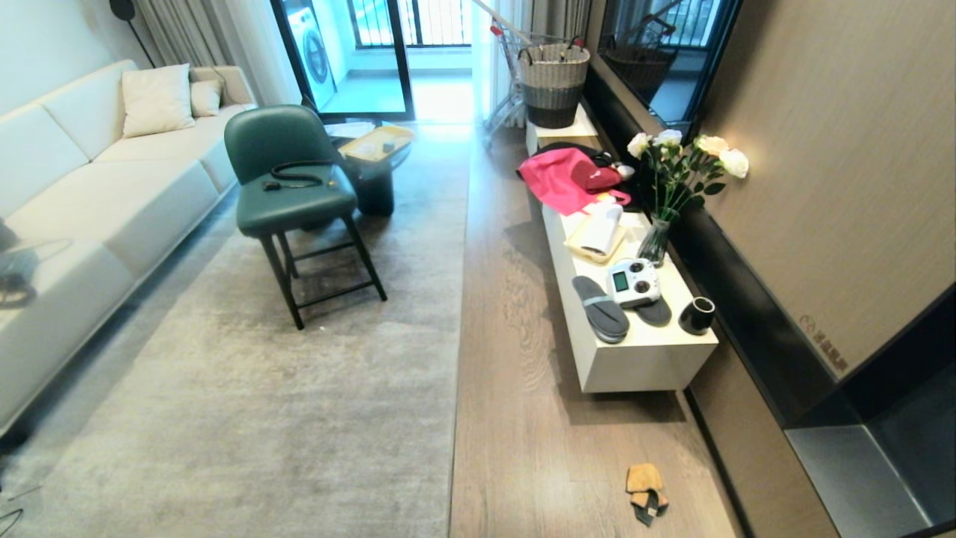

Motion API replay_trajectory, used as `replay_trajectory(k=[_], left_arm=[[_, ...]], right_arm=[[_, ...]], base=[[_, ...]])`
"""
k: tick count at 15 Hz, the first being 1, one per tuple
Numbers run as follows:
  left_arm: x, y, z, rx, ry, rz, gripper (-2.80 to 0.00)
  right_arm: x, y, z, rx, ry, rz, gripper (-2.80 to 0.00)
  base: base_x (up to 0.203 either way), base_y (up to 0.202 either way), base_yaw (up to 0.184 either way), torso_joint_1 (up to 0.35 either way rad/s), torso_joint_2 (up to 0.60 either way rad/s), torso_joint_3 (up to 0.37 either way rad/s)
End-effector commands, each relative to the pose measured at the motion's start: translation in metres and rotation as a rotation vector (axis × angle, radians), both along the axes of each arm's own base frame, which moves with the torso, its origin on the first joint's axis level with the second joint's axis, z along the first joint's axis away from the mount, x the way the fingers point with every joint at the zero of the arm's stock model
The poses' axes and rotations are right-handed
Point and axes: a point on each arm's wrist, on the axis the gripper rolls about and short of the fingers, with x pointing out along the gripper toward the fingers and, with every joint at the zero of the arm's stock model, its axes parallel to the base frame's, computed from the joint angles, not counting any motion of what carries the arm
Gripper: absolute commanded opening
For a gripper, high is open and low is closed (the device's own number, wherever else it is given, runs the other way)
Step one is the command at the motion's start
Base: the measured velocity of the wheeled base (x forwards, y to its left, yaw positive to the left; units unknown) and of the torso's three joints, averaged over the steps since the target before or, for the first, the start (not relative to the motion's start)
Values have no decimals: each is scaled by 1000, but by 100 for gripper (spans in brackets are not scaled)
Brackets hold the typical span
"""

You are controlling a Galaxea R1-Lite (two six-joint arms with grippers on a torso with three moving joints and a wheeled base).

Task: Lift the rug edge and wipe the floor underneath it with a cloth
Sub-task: Pick up the rag

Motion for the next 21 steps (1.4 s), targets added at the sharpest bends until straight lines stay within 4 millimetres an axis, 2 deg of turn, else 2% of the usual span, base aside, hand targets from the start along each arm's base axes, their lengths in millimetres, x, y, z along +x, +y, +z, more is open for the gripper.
replay_trajectory(k=[1,8,21], left_arm=[[0,0,0,0,0,0,-280],[0,0,0,0,-1,1,-280],[0,0,0,0,0,1,-280]], right_arm=[[0,0,0,0,1,1,-280],[0,0,0,0,1,1,-280],[0,0,0,0,1,1,-280]], base=[[0,0,0,0,0,0],[0,0,0,-14,25,18],[0,0,0,-131,310,176]])
